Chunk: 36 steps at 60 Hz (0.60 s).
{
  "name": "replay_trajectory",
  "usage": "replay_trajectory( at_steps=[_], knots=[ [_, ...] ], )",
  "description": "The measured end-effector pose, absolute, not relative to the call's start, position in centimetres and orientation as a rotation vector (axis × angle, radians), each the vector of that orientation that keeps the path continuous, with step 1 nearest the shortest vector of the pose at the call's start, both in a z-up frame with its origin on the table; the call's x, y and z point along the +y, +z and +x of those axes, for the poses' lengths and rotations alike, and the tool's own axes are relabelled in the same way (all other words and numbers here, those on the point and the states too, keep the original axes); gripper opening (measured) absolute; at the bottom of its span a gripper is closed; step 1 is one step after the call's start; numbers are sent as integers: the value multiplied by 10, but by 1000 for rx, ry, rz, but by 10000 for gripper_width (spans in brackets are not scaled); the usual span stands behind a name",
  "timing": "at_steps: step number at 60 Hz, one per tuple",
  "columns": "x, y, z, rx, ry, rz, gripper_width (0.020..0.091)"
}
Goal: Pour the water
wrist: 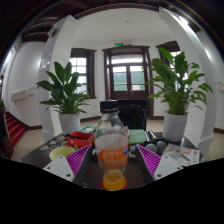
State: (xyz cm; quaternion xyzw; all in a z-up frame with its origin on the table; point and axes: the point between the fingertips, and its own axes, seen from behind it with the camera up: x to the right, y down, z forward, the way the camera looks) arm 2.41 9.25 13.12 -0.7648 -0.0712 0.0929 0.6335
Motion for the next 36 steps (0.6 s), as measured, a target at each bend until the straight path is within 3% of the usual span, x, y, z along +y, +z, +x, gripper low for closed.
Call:
replay_trajectory(
  at_steps=[14,36],
  knots=[
    [1,123,45,-93,72,-1798,852],
    [-101,177,54,32,-5,-1763,853]
  ],
)
